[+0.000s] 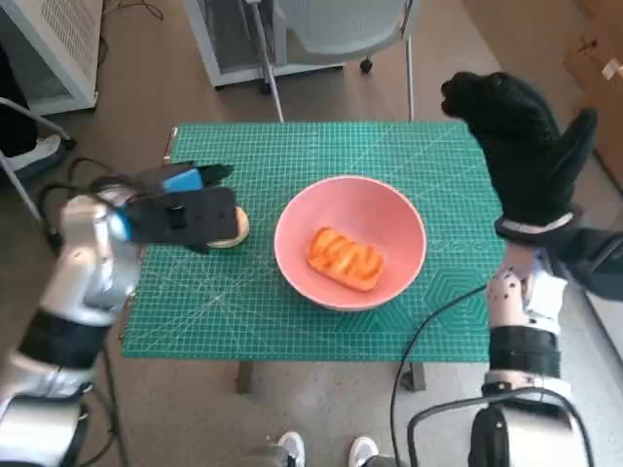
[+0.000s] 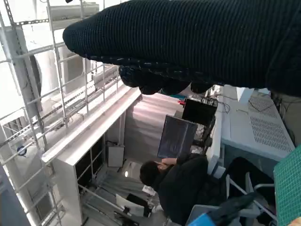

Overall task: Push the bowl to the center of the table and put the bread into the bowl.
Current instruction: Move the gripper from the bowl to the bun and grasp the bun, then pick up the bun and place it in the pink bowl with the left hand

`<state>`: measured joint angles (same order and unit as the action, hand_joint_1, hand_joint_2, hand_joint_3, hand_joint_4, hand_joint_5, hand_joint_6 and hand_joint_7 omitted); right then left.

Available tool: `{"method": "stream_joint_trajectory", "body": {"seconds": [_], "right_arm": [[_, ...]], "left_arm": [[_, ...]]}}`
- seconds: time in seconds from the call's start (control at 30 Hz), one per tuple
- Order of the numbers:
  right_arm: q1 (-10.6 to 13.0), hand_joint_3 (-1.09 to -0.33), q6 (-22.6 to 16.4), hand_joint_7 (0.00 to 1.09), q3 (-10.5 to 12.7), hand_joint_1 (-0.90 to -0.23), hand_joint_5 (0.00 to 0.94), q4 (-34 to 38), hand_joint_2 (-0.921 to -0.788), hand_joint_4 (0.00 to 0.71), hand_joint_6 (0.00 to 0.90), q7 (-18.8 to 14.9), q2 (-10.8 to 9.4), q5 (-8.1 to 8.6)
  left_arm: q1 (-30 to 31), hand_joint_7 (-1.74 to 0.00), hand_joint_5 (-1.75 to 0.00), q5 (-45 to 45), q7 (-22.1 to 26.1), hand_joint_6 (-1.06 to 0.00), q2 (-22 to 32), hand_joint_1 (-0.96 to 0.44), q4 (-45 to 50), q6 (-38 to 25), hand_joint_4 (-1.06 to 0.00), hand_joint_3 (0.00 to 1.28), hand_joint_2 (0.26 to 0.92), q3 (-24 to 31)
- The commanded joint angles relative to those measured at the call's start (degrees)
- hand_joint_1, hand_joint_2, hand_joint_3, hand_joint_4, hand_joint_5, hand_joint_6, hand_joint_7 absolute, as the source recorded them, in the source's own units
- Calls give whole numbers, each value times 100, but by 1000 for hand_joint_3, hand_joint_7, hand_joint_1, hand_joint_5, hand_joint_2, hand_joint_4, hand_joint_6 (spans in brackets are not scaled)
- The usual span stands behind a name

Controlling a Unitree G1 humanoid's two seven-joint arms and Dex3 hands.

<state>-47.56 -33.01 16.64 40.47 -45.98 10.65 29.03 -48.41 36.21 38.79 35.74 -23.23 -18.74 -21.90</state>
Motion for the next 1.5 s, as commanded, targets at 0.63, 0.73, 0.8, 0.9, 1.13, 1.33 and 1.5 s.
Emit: {"method": "stream_joint_trajectory", "body": {"seconds": [0.63,0.73,0.8,0.9,1.13,1.33,1.5], "right_arm": [[148,-735,34,3,33,-645,0,-160,-921,353,465,-13,151,-71],[185,-736,20,3,30,-645,0,-203,-921,353,465,-1,148,-77],[205,-738,9,2,25,-644,0,-234,-921,353,464,19,146,-91],[219,-743,3,1,23,-643,0,-255,-921,351,462,41,148,-101],[249,-747,-17,0,13,-638,0,-300,-921,349,458,103,126,-115],[257,-749,-25,0,-12,-637,0,-317,-921,348,457,114,90,-103],[219,-749,-34,0,-4,-638,0,-234,-921,346,452,82,73,-72]], "left_arm": [[-1372,-49,-84,463,-1437,-330,-1233,-123,-3914,1007,-321,25,738,-877],[-1414,-43,-504,498,-1496,-459,-1301,-58,-4138,997,-457,27,792,-948],[-1434,-94,-858,528,-1505,-596,-1318,152,-4234,995,-570,45,855,-1004],[-1463,-831,-1091,555,-1500,-618,-1324,50,-4317,1004,-614,71,899,-1071],[-1530,-1196,-973,599,-1289,-681,-1195,5,-4196,962,-768,93,875,-1150],[-1486,-1134,-1024,597,-1138,-701,-929,2,-3687,910,-789,99,862,-1067],[-1347,-1027,-1155,530,-1072,-713,-664,1,-3063,814,-756,103,867,-903]]}}
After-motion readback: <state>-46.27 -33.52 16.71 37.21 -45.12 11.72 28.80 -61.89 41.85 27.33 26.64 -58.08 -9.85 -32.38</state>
